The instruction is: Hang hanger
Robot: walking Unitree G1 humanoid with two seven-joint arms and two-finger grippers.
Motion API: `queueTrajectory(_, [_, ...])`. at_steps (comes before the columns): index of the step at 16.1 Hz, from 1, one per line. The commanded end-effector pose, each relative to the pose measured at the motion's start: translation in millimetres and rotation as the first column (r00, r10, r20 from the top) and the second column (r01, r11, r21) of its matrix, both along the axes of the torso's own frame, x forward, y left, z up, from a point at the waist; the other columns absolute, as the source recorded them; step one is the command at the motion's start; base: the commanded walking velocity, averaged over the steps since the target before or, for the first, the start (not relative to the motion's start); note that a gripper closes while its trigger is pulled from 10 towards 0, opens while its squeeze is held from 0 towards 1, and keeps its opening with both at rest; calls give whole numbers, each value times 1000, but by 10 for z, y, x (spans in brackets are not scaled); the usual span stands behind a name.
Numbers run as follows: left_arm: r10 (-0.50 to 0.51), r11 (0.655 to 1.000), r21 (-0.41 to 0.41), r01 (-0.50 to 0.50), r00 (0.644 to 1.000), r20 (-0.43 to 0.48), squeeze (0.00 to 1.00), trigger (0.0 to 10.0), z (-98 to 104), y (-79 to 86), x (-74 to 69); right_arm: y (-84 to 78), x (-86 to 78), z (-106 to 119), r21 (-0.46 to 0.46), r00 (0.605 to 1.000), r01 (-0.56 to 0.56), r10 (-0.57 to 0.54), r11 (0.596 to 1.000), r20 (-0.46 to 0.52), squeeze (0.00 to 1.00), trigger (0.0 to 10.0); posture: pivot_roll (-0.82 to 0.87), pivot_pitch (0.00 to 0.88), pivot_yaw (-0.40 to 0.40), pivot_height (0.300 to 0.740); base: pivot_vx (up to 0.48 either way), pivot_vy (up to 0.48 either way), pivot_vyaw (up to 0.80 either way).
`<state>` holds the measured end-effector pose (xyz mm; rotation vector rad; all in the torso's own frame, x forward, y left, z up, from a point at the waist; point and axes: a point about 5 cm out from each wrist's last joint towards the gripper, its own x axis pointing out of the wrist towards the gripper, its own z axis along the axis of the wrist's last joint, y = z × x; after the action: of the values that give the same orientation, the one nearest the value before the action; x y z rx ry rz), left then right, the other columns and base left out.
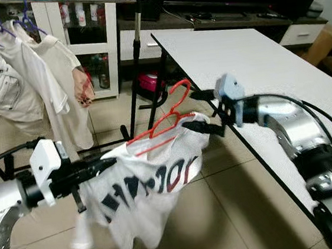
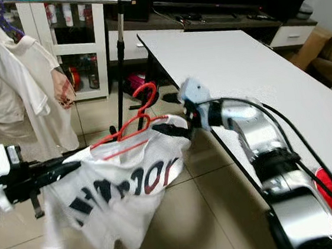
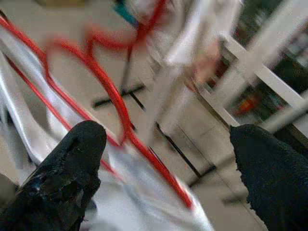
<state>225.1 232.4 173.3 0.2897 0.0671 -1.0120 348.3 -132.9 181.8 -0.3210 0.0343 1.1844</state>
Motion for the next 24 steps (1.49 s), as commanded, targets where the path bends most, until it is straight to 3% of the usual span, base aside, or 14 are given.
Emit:
queueTrajectory(1, [-31,999,-10,31,999,39,0,0,103,-51,-14,14,-19,76,39,997,-78,79,996,-14,0,8863,62,0,-232,740,0,0,0])
queueTrajectory(2, [-31,999,-10,31,999,39,0,0,105,-51,-15,27,-28,73,40,995,-96,97,995,-22,0,8863,62,0,-232,740,0,0,0])
queueTrajectory(3, [-30,999,-10,31,999,40,0,0,112,-49,-18,51,-41,55,32,990,-134,135,991,-38,0,0,64,0,-234,740,0,0,0])
queueTrajectory(5, [-31,999,-12,32,999,43,0,0,140,-48,-18,94,-73,3,13,970,-225,226,974,-86,0,0,67,0,-232,740,0,0,0])
queueTrajectory(11, [-19,1000,-10,19,999,50,0,0,153,-14,24,103,-115,-16,48,939,-304,308,951,-151,0,0,68,0,-222,740,0,0,0])
queueTrajectory(24, [27,998,-57,-22,996,88,0,0,217,-15,148,135,-125,-15,71,930,-322,330,944,-161,0,0,78,0,-202,740,0,0,0])
